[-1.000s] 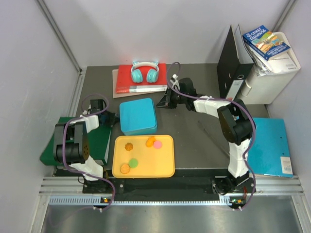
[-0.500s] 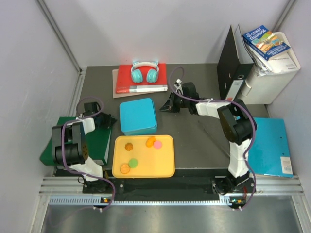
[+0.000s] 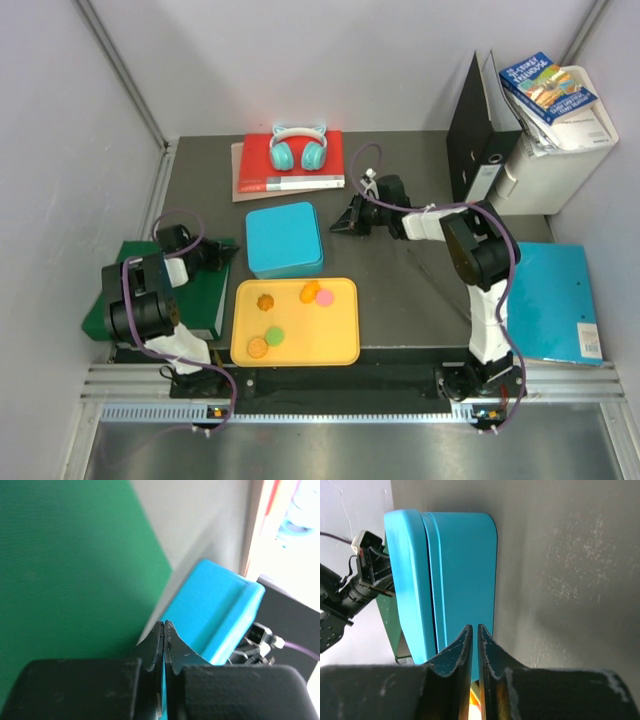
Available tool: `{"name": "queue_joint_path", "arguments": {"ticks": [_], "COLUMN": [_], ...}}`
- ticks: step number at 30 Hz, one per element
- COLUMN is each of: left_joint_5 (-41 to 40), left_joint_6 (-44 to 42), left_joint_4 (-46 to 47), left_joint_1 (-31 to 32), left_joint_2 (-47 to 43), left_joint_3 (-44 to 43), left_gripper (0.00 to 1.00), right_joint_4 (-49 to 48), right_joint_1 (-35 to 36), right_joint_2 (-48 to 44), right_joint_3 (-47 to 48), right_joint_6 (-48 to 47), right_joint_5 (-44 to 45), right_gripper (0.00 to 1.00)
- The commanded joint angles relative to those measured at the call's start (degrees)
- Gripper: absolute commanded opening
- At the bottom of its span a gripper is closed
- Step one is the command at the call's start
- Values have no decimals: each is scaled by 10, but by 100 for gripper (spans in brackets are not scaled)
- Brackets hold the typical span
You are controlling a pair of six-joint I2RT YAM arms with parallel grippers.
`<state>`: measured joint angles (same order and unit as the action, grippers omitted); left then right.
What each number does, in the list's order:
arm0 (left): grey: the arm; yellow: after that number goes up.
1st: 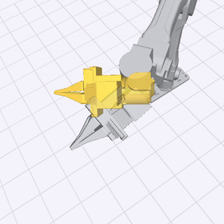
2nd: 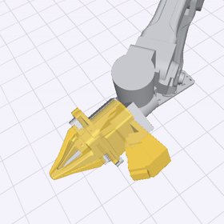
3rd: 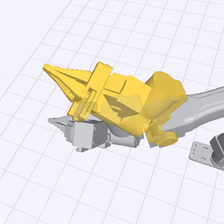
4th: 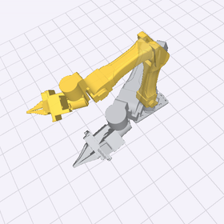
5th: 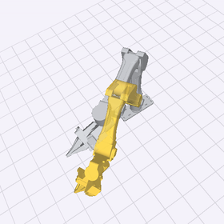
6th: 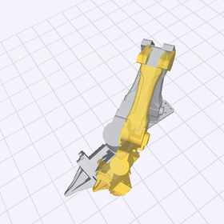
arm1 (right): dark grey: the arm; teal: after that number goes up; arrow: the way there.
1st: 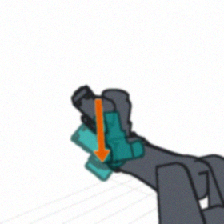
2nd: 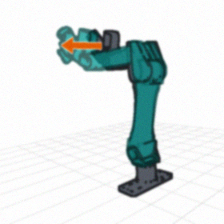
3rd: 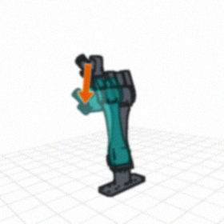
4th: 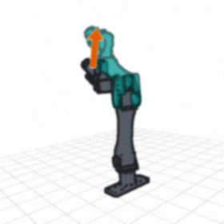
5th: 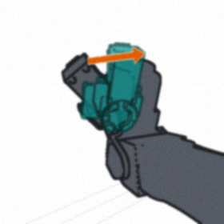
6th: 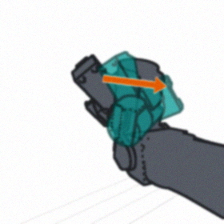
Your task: Pack the cookies
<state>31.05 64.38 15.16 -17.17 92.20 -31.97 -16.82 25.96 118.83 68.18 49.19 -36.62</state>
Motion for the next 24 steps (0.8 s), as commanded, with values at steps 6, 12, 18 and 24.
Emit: {"name": "queue_joint_path", "arguments": {"ticks": [6,12,18,24], "left_joint_5": [99,104,114,111], "left_joint_6": [12,7,-1,-9], "left_joint_4": [115,109,99,91], "left_joint_1": [-3,3,20,26], "left_joint_2": [13,17,37,32], "left_joint_3": [11,5,-13,-15], "left_gripper": [0,0,0,0], "right_joint_4": [-54,-55,-53,-54], "right_joint_1": [-7,-6,-6,-4], "right_joint_2": [14,20,20,23], "right_joint_3": [-3,-7,-2,-3], "right_joint_6": [19,20,20,20], "right_joint_5": [-25,-25,-25,-25], "right_gripper": [8,8,8,8]}}
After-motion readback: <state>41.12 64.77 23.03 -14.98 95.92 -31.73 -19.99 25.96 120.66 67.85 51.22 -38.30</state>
